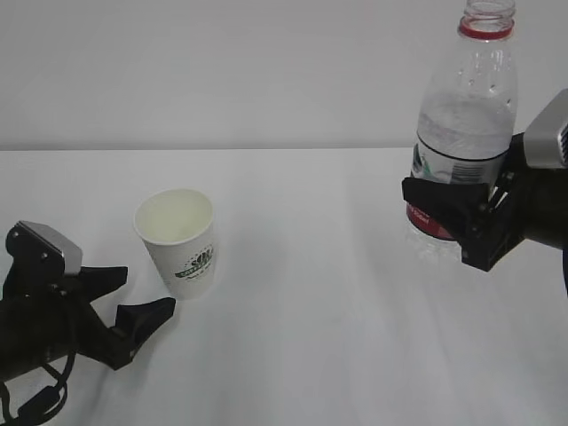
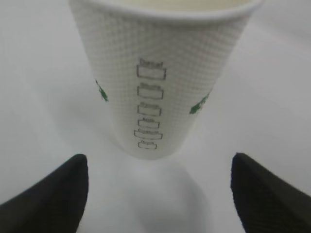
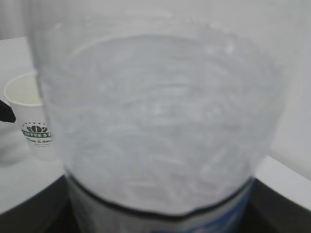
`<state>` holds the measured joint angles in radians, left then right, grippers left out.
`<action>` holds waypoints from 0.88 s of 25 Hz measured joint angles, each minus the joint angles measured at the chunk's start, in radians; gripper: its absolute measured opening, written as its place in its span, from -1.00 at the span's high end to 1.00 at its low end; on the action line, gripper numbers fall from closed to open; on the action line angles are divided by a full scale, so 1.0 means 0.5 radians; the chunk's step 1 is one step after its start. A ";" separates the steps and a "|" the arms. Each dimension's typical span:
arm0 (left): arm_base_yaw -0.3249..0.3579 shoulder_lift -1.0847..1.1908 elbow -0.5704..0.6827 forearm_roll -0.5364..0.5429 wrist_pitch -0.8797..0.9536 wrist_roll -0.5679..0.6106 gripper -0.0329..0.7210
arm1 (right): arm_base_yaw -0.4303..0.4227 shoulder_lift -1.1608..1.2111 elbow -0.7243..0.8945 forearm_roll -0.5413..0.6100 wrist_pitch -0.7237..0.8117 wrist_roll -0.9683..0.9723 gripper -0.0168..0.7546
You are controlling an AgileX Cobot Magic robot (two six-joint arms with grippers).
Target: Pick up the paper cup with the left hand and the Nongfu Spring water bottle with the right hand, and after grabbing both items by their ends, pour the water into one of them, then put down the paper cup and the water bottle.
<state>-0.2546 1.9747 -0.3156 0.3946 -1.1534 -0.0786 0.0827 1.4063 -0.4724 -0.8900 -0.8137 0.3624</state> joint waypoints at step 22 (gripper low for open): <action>0.000 0.175 -0.276 0.038 0.000 0.000 -0.91 | 0.000 0.000 0.000 0.004 0.000 0.000 -0.32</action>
<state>-0.2546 2.0623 -0.4538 0.4137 -1.1534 -0.0786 0.0827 1.4063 -0.4724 -0.8879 -0.8137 0.3624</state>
